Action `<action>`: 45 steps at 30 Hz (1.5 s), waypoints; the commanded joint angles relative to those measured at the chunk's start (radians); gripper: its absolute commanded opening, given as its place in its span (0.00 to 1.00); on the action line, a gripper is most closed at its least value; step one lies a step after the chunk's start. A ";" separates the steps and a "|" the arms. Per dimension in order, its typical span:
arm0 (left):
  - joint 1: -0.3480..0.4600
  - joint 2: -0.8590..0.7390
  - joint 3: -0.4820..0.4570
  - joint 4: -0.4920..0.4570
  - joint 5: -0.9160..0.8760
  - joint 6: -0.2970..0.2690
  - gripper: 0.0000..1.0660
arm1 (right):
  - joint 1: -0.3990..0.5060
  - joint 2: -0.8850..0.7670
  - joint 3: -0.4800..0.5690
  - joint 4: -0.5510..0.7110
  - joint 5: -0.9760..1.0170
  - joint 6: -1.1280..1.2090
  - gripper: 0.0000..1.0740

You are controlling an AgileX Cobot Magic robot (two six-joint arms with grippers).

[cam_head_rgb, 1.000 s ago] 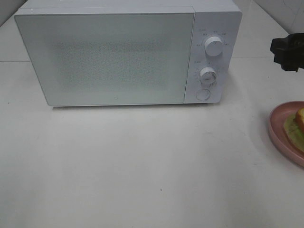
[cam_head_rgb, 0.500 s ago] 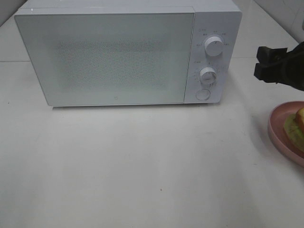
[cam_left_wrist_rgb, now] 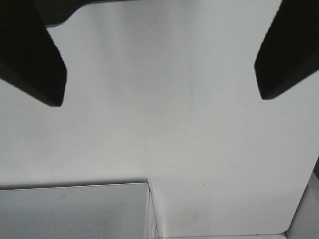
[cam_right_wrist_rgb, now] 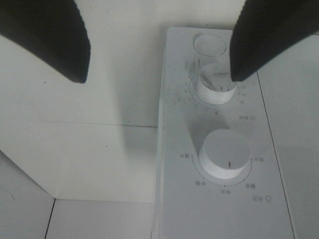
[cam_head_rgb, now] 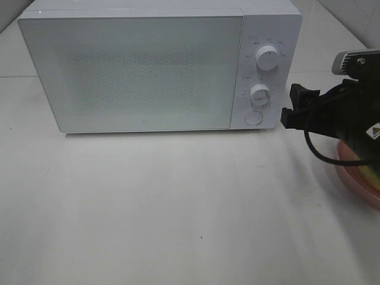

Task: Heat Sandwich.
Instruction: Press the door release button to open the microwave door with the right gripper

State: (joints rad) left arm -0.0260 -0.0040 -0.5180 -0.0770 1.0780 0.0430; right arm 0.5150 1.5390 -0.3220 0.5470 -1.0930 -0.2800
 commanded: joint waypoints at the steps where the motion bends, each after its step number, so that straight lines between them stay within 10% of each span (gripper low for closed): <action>1: 0.005 -0.023 0.001 -0.009 -0.006 -0.006 0.92 | 0.051 0.043 0.001 0.071 -0.065 0.010 0.70; 28: 0.005 -0.023 0.001 -0.009 -0.006 -0.006 0.92 | 0.209 0.217 0.001 0.216 -0.140 0.132 0.70; 45: 0.005 -0.023 0.001 -0.009 -0.006 -0.006 0.92 | 0.209 0.217 0.001 0.216 -0.057 1.134 0.70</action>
State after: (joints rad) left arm -0.0260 -0.0040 -0.5180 -0.0770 1.0780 0.0430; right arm 0.7230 1.7570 -0.3220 0.7640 -1.1690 0.7410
